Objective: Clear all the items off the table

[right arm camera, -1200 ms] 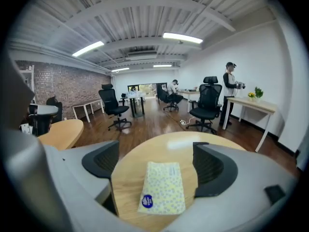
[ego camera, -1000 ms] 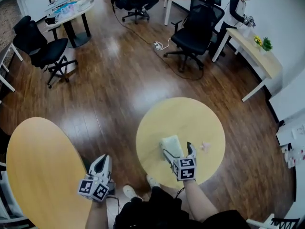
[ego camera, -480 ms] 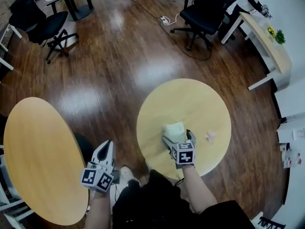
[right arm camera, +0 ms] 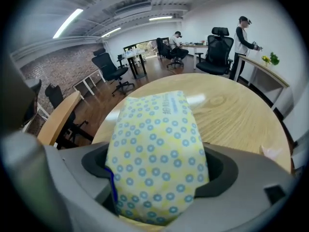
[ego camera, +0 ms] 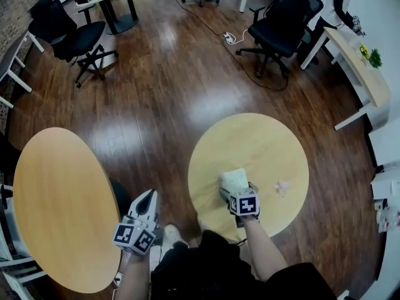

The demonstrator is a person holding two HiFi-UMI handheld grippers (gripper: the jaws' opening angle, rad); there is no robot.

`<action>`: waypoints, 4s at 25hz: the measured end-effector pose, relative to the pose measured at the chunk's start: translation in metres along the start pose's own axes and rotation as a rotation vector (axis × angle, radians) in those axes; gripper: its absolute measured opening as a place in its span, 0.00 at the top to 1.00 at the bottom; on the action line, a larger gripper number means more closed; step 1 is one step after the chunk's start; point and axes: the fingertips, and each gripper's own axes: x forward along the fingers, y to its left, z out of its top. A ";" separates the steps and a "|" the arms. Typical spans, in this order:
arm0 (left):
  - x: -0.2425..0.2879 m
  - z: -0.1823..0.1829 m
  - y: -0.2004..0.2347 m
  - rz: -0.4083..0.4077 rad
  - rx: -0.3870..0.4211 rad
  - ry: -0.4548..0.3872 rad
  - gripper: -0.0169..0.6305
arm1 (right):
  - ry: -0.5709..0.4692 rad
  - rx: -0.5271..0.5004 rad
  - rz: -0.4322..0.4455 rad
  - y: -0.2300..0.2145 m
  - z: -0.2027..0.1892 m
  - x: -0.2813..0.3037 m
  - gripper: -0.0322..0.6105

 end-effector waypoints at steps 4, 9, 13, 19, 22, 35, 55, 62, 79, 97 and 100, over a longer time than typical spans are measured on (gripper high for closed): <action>-0.005 0.010 -0.002 -0.002 0.022 -0.031 0.99 | -0.053 0.006 0.035 0.003 0.008 -0.014 0.19; -0.003 0.037 -0.011 -0.058 0.066 -0.084 0.99 | -0.255 0.026 0.012 0.002 0.059 -0.066 0.19; 0.007 0.055 -0.038 -0.112 0.136 -0.109 0.99 | -0.431 0.029 0.008 -0.004 0.103 -0.123 0.19; 0.023 0.089 -0.074 -0.173 0.186 -0.194 0.99 | -0.640 -0.042 0.025 0.000 0.167 -0.194 0.19; 0.009 0.112 -0.063 -0.168 0.192 -0.249 0.99 | -0.702 -0.071 0.050 0.032 0.192 -0.213 0.19; -0.153 0.127 0.059 0.317 0.137 -0.441 0.99 | -0.642 -0.489 0.400 0.260 0.247 -0.160 0.19; -0.594 0.026 0.163 1.165 -0.045 -0.720 0.99 | -0.426 -1.044 0.970 0.713 0.020 -0.156 0.19; -0.699 -0.011 0.143 1.395 -0.110 -0.836 0.99 | -0.332 -1.204 1.095 0.788 -0.070 -0.172 0.19; -0.713 -0.046 0.133 1.526 -0.213 -0.839 0.99 | -0.144 -1.365 1.152 0.835 -0.139 -0.135 0.19; -0.727 -0.134 0.125 1.652 -0.432 -0.740 0.99 | 0.069 -1.548 0.958 0.793 -0.212 -0.014 0.19; -0.730 -0.139 0.125 1.642 -0.444 -0.743 0.99 | 0.131 -1.569 0.933 0.796 -0.221 -0.009 0.19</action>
